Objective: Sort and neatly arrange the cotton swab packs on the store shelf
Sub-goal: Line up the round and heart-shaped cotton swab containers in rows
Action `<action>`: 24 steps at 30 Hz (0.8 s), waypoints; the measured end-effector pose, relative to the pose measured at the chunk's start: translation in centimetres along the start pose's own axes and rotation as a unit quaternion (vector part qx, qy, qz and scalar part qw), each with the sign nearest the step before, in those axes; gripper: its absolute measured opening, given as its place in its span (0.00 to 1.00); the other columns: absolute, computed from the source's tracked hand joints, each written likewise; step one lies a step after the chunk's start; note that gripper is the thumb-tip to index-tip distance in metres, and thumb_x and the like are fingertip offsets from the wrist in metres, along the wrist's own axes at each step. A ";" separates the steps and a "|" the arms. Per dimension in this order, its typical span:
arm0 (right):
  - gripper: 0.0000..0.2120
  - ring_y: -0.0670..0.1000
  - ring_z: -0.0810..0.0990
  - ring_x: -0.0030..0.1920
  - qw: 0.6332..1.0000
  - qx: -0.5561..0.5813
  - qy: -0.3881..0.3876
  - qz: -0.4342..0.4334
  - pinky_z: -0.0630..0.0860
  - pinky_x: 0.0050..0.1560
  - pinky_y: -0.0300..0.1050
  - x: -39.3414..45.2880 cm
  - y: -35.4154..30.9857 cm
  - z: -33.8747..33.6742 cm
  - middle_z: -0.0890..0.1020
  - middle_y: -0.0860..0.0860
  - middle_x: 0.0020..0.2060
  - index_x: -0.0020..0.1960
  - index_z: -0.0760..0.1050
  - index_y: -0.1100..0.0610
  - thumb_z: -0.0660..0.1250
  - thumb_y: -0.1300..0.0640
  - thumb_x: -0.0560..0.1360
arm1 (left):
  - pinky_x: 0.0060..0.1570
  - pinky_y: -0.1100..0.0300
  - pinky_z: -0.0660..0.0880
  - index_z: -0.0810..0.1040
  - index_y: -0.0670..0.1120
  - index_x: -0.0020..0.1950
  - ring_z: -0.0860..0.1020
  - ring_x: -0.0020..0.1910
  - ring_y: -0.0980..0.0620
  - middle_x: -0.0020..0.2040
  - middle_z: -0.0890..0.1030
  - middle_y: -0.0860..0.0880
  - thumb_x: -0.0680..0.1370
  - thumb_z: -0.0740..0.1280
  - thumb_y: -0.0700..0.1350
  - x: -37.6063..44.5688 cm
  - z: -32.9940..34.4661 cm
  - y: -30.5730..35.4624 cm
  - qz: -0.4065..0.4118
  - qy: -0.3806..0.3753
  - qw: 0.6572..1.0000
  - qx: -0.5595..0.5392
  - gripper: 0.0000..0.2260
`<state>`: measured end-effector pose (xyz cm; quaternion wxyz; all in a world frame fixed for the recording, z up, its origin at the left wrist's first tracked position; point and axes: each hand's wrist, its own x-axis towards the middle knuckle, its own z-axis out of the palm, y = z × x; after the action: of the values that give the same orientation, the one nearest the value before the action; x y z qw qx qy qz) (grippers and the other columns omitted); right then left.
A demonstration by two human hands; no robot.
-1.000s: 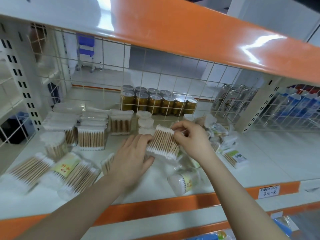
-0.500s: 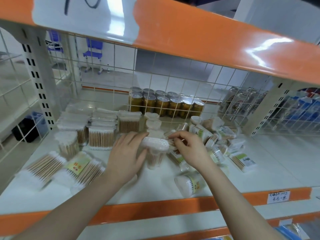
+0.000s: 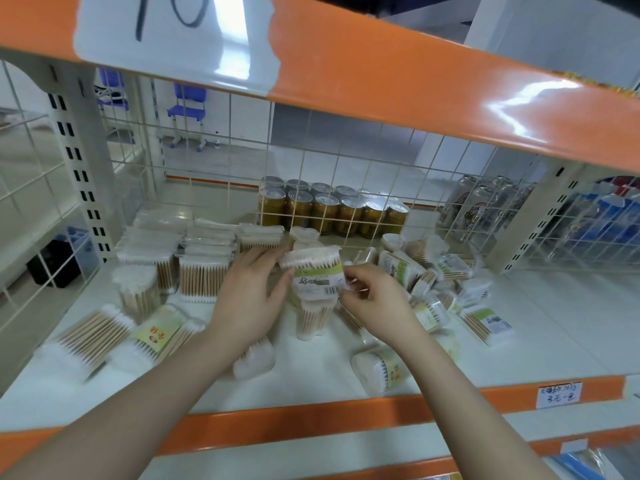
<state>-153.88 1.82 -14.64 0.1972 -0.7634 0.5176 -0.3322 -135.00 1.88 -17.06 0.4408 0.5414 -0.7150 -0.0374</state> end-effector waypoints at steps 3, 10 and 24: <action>0.14 0.50 0.75 0.40 1.000 0.023 0.005 0.005 0.72 0.42 0.38 0.0 0.1 0.1 0.79 0.54 0.42 0.57 0.78 0.55 0.66 0.64 0.72 | 0.51 0.56 0.68 0.76 0.42 0.63 0.75 0.52 0.42 0.52 0.80 0.43 0.76 0.55 0.52 0.2 -0.1 -0.1 0.005 -0.001 1.000 0.006 0.22; 0.13 0.41 0.74 0.33 0.994 0.107 -0.010 0.032 0.74 0.38 0.36 0.2 -0.1 -0.1 0.80 0.50 0.36 0.57 0.77 0.55 0.64 0.66 0.75 | 0.47 0.57 0.68 0.77 0.42 0.61 0.75 0.49 0.44 0.50 0.80 0.43 0.76 0.51 0.53 0.9 -0.1 -0.6 -0.004 -0.004 1.000 -0.025 0.24; 0.11 0.51 0.72 0.36 0.981 0.171 -0.055 0.078 0.74 0.38 0.36 0.2 -0.5 0.7 0.75 0.57 0.35 0.49 0.78 0.52 0.62 0.66 0.76 | 0.43 0.66 0.68 0.78 0.43 0.59 0.73 0.46 0.54 0.48 0.76 0.49 0.79 0.60 0.42 1.4 -0.4 -0.7 -0.048 -0.011 0.997 -0.066 0.12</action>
<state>-153.03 1.76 -14.70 0.3780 -0.6930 0.4995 -0.3570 -134.28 0.68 -16.37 0.4656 0.5446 -0.6886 -0.1117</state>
